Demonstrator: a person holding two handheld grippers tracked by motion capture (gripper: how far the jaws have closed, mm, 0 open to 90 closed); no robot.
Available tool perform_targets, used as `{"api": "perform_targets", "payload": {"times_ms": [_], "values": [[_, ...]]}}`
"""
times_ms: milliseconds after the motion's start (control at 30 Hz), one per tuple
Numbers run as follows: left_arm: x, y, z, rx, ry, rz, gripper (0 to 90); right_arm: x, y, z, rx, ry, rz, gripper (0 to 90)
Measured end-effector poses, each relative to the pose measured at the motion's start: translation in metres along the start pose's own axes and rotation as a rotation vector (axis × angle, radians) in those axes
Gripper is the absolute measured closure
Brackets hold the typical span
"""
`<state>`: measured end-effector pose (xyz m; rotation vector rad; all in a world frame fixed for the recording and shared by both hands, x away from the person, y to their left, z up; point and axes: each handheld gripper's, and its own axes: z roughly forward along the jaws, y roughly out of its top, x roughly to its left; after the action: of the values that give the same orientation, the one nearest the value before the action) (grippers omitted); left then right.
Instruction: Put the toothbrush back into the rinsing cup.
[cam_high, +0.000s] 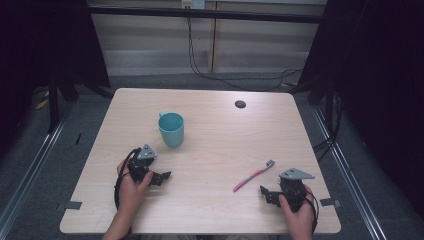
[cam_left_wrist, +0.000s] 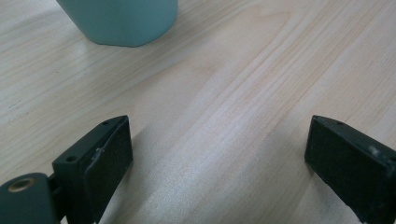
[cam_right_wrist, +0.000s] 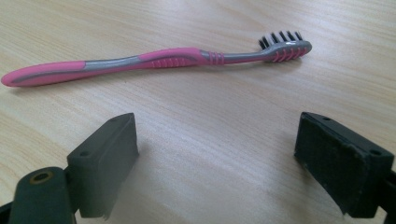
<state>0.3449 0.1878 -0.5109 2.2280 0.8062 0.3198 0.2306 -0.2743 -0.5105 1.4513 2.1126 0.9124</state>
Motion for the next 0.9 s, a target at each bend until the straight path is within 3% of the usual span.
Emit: {"api": "perform_targets", "payload": {"times_ms": [433,567,667,767,900], "values": [[0.000,0.000,0.000,0.000,0.000,0.000,7.3,0.002,0.000,-0.001,0.007,0.010,-0.011,12.7],[0.000,0.000,0.000,0.000,0.000,-0.001,7.3,0.001,0.005,-0.002,0.046,0.035,-0.019,13.9],[0.000,0.000,0.000,0.001,0.000,0.001,7.3,0.001,0.012,-0.002,0.073,0.080,-0.022,13.9],[0.000,0.000,0.000,0.000,0.000,0.000,7.3,0.001,0.015,-0.003,0.078,0.083,-0.026,14.0],[0.000,0.000,0.000,0.000,0.000,0.001,7.3,0.002,0.021,-0.001,0.092,0.089,-0.067,14.1]]}}
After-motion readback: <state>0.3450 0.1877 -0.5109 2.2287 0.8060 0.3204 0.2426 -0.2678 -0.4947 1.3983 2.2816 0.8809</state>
